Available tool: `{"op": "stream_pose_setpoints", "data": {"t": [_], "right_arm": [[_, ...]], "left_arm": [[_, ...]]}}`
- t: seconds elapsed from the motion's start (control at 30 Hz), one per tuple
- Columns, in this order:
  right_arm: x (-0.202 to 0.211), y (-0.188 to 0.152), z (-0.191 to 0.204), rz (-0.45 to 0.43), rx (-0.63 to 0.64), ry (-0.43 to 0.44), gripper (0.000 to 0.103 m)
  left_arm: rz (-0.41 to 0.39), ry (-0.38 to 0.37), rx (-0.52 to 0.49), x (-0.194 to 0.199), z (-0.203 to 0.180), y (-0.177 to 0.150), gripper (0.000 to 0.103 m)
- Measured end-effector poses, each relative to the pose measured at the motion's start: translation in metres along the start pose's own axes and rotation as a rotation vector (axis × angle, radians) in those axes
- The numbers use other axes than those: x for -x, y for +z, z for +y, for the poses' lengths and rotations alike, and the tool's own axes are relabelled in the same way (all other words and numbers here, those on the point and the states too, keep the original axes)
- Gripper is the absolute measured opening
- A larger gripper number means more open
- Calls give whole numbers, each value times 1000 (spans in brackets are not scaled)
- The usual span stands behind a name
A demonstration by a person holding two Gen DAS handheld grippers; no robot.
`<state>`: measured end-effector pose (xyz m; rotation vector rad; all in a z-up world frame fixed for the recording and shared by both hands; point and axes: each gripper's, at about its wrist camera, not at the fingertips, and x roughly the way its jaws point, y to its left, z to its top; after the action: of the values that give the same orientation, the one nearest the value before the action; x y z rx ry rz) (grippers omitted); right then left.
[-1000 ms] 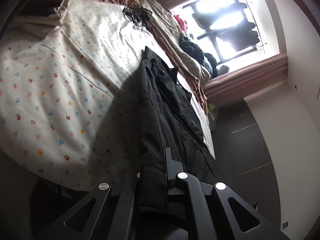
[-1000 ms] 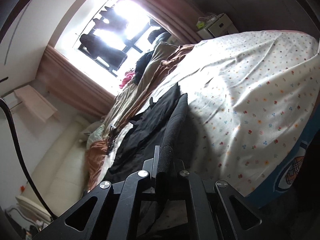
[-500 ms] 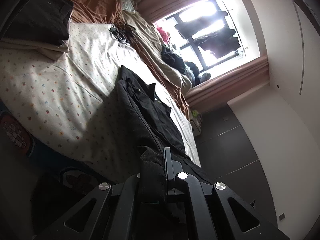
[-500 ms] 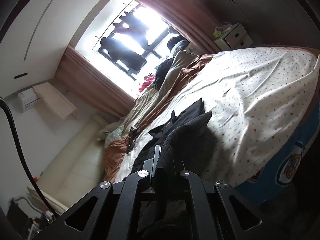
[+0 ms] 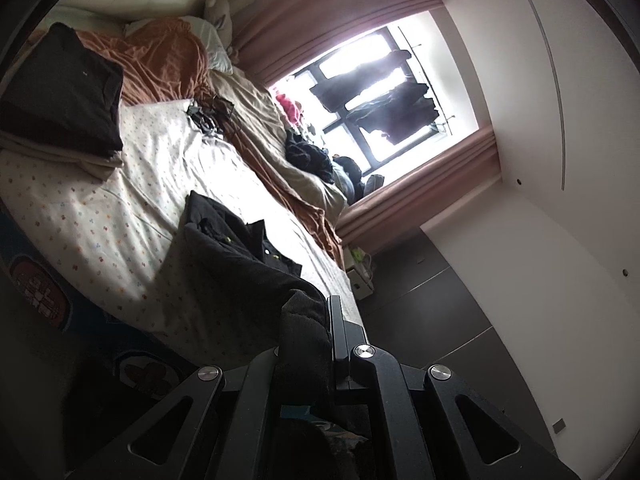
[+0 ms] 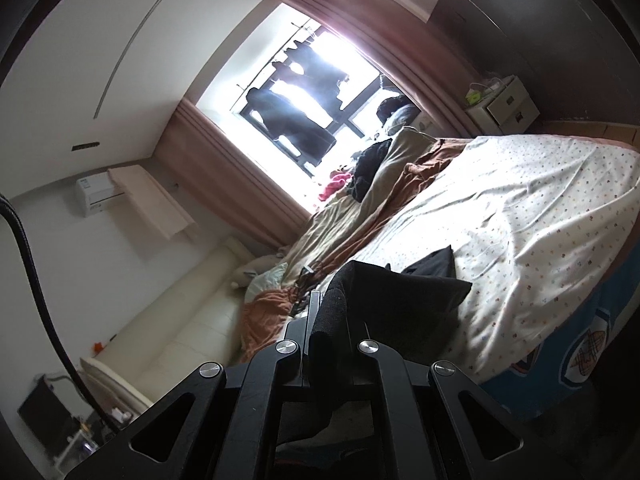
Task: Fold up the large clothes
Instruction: 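Lift the gripped jacket end with both tools and fold it over the rest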
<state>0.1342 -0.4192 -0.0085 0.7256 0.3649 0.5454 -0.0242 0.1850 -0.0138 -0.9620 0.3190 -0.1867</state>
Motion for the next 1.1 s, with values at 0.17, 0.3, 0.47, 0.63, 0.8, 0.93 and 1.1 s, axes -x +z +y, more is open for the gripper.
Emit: {"op": "stream_pose_setpoints", "data": {"t": [0.17,0.3,0.47,0.63,0.8,0.93,1.1], "right_arm": [[-12,3,-3,2,-7,1,4],[-30,12,-9,8,-12,-17,4],[-60,26,-10,15,6,-30,4],[-93,42,-10,17,12,-41,4],[-119,59,-10,14,13,-64,4],[-141,74,-16,21,6,-88,4],[-168,85,-23,37,-7,-99,4]], "left_arm": [[2,-5,-17,-4,-6,10,2],[11,-22,-26,-22,-5,22,2],[14,-26,-26,-49,1,40,2],[13,-19,-31,-75,1,62,2],[28,-4,-53,-107,-4,89,2],[38,-10,-68,-132,-12,107,2],[45,13,-69,-156,-11,121,2]]}}
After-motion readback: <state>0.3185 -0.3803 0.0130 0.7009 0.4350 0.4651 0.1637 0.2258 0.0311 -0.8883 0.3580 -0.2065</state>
